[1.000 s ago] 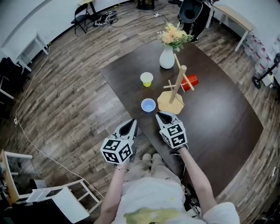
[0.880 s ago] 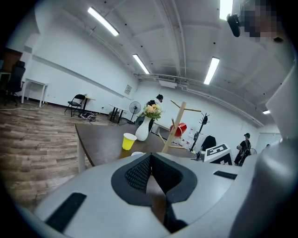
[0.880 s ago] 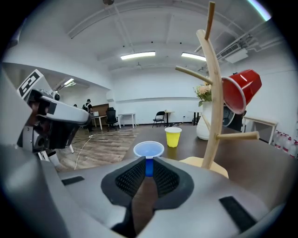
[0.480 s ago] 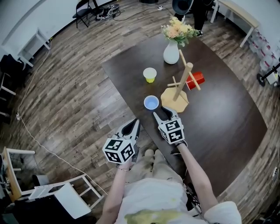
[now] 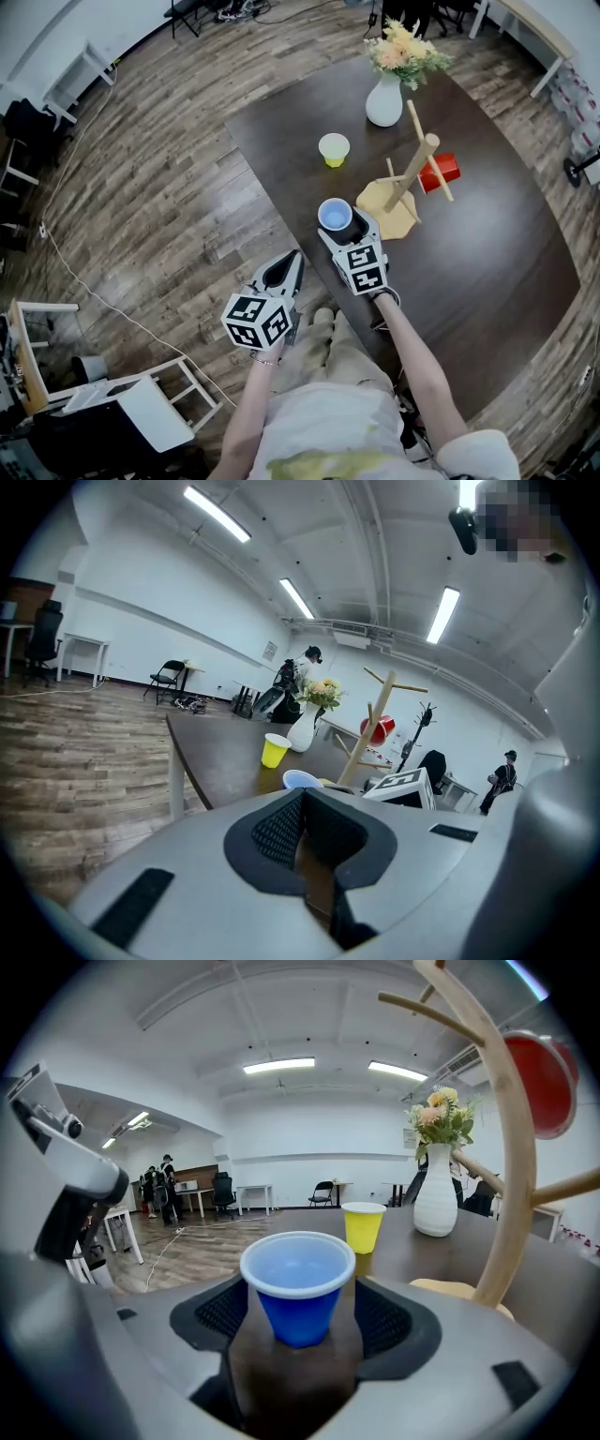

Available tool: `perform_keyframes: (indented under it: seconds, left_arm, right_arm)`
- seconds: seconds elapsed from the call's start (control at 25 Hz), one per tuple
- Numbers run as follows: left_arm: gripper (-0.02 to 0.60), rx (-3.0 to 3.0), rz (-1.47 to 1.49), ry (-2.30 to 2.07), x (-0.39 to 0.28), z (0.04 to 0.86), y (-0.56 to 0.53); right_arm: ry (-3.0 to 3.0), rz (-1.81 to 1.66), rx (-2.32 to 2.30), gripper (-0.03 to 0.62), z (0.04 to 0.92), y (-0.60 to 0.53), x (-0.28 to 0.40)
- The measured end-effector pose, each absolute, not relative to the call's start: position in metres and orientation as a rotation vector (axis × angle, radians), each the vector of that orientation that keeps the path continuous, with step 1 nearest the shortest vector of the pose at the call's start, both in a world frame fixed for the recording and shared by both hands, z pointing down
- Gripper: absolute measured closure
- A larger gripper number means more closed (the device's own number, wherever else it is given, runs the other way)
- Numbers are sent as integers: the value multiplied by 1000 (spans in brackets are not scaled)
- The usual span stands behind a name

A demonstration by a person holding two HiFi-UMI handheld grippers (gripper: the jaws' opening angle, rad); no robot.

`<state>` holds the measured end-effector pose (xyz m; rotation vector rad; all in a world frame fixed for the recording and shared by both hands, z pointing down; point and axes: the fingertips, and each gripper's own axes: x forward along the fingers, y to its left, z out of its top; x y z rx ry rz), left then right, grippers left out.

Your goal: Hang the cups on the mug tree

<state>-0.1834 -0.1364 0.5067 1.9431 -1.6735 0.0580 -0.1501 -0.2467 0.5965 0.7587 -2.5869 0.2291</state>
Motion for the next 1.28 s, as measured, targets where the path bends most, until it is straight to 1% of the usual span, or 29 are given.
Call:
perform_keyframes:
  seconds: [0.32,0.44,0.76,0.96,1.28]
  left_arm:
    - [558,1923,73,-1684,-190,510,-141]
    - [558,1927,74,-1684,-190,508,-144]
    - [558,1992,63,-1656,-185,501,-158]
    - [558,2075,73,-1562,-183,500,-172]
    - [558,2292,146,-1250,-179,496,-211]
  right_arm:
    - [-2586,237,761,258,598,-255,-166]
    - [-2586,248,774,269,596,-255,-164]
    - [-2603,295,863,272,577,-254,-145]
    - [-2548,341,1011,272,570,-254,-121]
    - [-2274,403,1370,272,577,-257,-60]
